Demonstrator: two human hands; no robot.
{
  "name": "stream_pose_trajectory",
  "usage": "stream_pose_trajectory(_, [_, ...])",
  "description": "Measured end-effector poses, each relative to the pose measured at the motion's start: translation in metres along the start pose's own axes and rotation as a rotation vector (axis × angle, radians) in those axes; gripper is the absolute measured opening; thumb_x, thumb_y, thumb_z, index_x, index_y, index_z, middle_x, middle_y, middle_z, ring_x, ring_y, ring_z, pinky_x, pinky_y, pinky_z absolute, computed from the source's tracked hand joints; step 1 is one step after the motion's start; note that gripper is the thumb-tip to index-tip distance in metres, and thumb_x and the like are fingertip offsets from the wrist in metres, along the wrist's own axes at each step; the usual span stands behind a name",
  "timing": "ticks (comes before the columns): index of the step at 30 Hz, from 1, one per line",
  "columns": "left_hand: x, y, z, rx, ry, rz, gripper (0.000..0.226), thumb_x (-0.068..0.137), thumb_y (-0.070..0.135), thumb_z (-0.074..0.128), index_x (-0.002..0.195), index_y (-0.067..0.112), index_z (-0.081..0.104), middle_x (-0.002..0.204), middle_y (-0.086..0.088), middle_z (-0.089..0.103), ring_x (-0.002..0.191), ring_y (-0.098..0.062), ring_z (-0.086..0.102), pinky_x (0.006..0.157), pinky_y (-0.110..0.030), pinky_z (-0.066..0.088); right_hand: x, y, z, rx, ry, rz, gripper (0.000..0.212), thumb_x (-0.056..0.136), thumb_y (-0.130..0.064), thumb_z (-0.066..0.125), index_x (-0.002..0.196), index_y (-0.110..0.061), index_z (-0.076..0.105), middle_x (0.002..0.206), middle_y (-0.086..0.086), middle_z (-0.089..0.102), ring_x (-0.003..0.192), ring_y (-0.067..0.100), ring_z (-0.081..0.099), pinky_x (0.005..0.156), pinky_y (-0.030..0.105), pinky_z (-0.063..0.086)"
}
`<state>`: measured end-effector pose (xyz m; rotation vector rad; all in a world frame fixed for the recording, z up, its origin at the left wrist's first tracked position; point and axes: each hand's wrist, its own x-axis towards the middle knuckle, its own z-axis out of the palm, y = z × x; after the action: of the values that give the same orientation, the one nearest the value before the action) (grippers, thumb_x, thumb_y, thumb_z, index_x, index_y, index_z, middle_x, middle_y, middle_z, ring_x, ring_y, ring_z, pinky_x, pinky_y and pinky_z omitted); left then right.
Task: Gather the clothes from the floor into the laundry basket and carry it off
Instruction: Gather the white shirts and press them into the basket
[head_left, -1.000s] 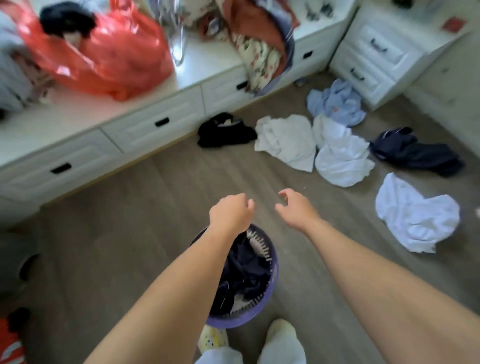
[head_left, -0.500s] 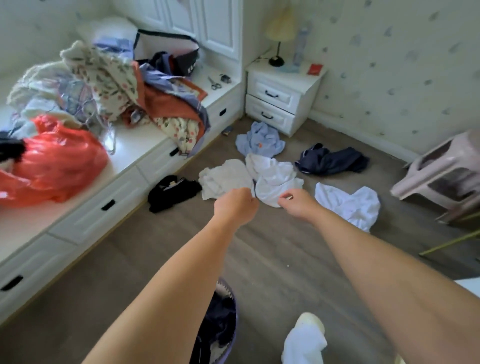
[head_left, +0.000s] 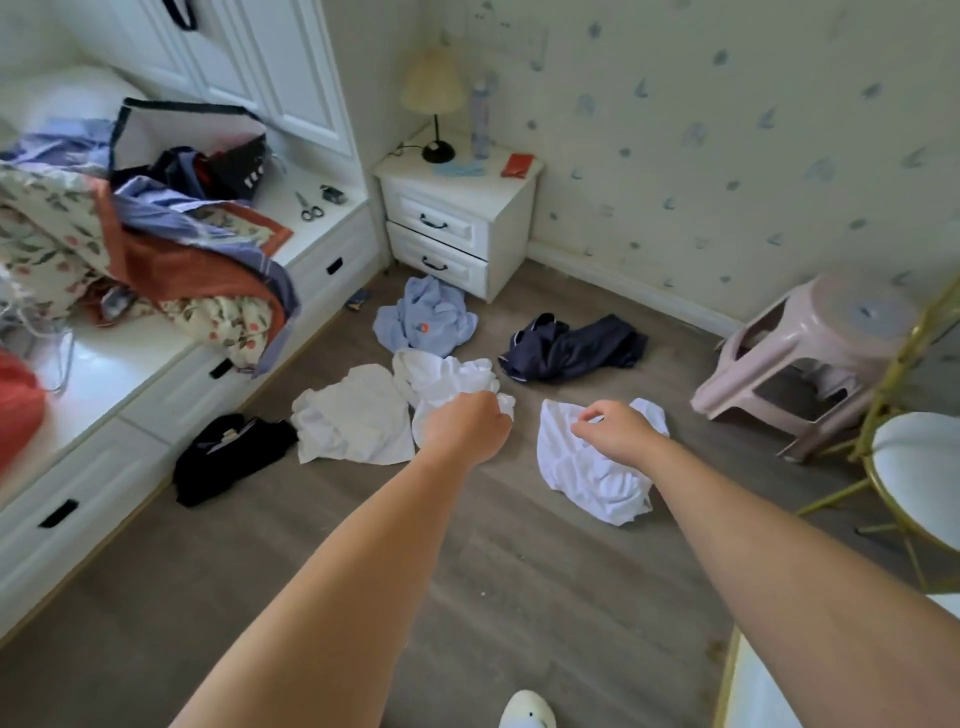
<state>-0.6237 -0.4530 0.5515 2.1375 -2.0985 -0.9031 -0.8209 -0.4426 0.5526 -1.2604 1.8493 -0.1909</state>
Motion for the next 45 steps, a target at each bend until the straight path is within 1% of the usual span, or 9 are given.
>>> stream_pose_trajectory(4, [0.050,0.020,0.008,0.038,-0.040,0.035,0.033,0.093,0.023,0.039,0.115,0.014,0.062,0.110,-0.009,0.064,0.093,-0.028,0.060,0.079,-0.034,0.048,0.040,0.013,-0.019,0.044,-0.027,0.035,0.024,0.090,-0.029,0.058,0.112,-0.019,0.057,0.119,0.004,0.061,0.102,0.021,0.059,0.089,0.032,0.048])
stream_pose_trajectory(10, [0.128,0.025,0.017,0.121,-0.128,0.078,0.019,0.092,0.016,0.037,0.089,0.012,0.056,0.094,-0.013,0.061,0.087,-0.032,0.060,0.065,-0.031,0.041,0.110,0.017,-0.022,0.072,-0.068,0.085,0.043,0.090,-0.033,0.060,0.130,-0.019,0.053,0.129,0.001,0.055,0.110,0.018,0.053,0.093,0.030,0.042])
stream_pose_trajectory(17, [0.266,0.013,0.027,0.122,-0.130,0.049,0.031,0.096,0.025,0.040,0.116,0.015,0.061,0.108,-0.008,0.062,0.086,-0.025,0.055,0.071,-0.030,0.042,0.247,-0.006,-0.011,0.129,-0.047,0.103,0.040,0.089,-0.031,0.059,0.127,-0.019,0.055,0.128,0.003,0.056,0.103,0.020,0.056,0.083,0.029,0.043])
stream_pose_trajectory(22, [0.351,-0.028,0.076,0.111,-0.114,-0.008,0.029,0.094,0.023,0.039,0.107,0.013,0.063,0.093,-0.006,0.065,0.077,-0.025,0.056,0.068,-0.033,0.047,0.354,0.002,0.045,0.153,-0.115,0.081,0.040,0.086,-0.030,0.061,0.125,-0.020,0.057,0.117,0.001,0.058,0.100,0.018,0.057,0.081,0.027,0.044])
stream_pose_trajectory(27, [0.435,-0.118,0.175,0.078,-0.047,-0.111,0.030,0.092,0.032,0.041,0.109,0.019,0.062,0.108,-0.001,0.066,0.091,-0.023,0.061,0.073,-0.034,0.051,0.472,0.049,0.140,0.106,-0.218,0.053,0.048,0.085,-0.035,0.064,0.129,-0.022,0.053,0.126,0.001,0.055,0.109,0.017,0.056,0.087,0.028,0.046])
stream_pose_trajectory(33, [0.525,-0.232,0.309,0.035,-0.013,-0.158,0.064,0.085,0.048,0.056,0.142,0.027,0.034,0.145,-0.007,0.038,0.129,-0.031,0.041,0.098,-0.042,0.041,0.604,0.109,0.257,0.147,-0.274,-0.021,0.094,0.072,-0.031,0.079,0.149,-0.028,0.025,0.147,0.001,0.037,0.129,0.021,0.043,0.091,0.031,0.042])
stream_pose_trajectory(38, [0.573,-0.304,0.407,0.078,-0.049,-0.261,0.133,0.057,0.066,0.078,0.139,0.052,-0.026,0.151,-0.003,-0.039,0.142,-0.038,-0.027,0.107,-0.070,0.013,0.675,0.145,0.347,-0.114,-0.236,-0.131,0.133,0.062,-0.036,0.088,0.147,-0.049,-0.012,0.159,-0.004,-0.023,0.148,0.027,-0.014,0.118,0.054,0.017])
stream_pose_trajectory(41, [0.598,-0.332,0.442,0.021,-0.137,-0.220,0.139,0.051,0.061,0.083,0.133,0.058,-0.030,0.154,0.007,-0.032,0.141,-0.039,-0.027,0.104,-0.076,0.013,0.712,0.156,0.376,-0.207,-0.190,-0.189,0.138,0.061,-0.033,0.089,0.142,-0.056,-0.021,0.155,-0.006,-0.035,0.147,0.029,-0.020,0.117,0.057,0.016])
stream_pose_trajectory(45, [0.602,-0.331,0.473,0.069,-0.230,-0.174,0.139,0.060,0.044,0.084,0.136,0.048,-0.032,0.158,0.005,0.008,0.144,-0.040,-0.001,0.100,-0.078,0.017,0.723,0.160,0.399,-0.248,-0.299,-0.269,0.131,0.060,-0.025,0.087,0.149,-0.048,-0.007,0.161,0.001,-0.010,0.150,0.028,-0.001,0.119,0.044,0.021])
